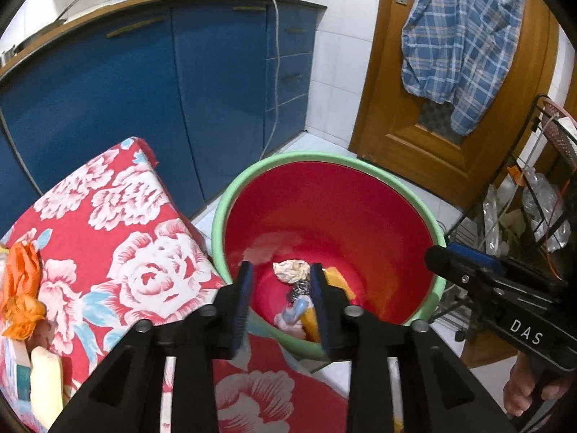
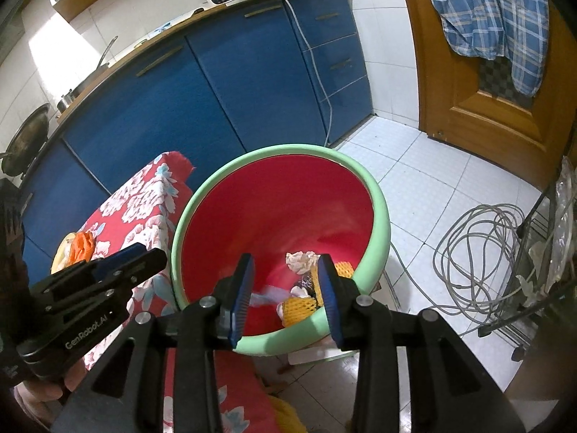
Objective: Collect trash
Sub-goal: 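Carry the blue brush and yellow net over the red bucket and release both, then move both open tools back over the table items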
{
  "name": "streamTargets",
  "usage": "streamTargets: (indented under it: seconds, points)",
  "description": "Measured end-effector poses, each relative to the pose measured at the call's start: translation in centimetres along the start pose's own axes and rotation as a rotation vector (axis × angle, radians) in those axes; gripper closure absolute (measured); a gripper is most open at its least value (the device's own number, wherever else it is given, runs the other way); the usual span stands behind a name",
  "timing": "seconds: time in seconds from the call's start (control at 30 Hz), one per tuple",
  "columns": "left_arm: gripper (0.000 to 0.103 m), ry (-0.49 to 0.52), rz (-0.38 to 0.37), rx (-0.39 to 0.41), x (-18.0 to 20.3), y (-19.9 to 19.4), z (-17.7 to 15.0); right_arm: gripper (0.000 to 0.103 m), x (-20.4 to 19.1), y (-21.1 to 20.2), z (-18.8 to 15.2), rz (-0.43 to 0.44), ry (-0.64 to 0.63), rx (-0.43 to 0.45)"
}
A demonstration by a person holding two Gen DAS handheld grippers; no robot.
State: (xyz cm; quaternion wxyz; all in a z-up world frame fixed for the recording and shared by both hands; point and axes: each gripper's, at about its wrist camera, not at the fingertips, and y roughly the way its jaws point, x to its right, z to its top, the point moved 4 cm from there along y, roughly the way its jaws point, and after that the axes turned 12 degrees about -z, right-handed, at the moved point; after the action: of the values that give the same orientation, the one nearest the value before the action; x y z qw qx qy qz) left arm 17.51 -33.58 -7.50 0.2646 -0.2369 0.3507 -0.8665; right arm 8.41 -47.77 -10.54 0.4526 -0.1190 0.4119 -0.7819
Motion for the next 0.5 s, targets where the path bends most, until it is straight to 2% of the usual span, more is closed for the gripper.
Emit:
streamTargets:
  seconds: [0.17, 0.3, 0.5]
  points:
    - [0.067, -0.014, 0.008, 0.014, -0.5, -1.0, -0.1, 0.058, -0.5, -0.5, -0.1, 0.008, -0.001, 0.01]
    - [0.067, -0.032, 0.018, 0.031, -1.2, -2.2, -0.4, 0.048, -1.1, -1.0, -0.1, 0.015, -0.007, 0.016]
    - [0.067, -0.073, 0.041, 0.058, -2.8, -4.3, -0.7, 0.044, -2.2, -1.7, -0.2, 0.034, -0.024, 0.017]
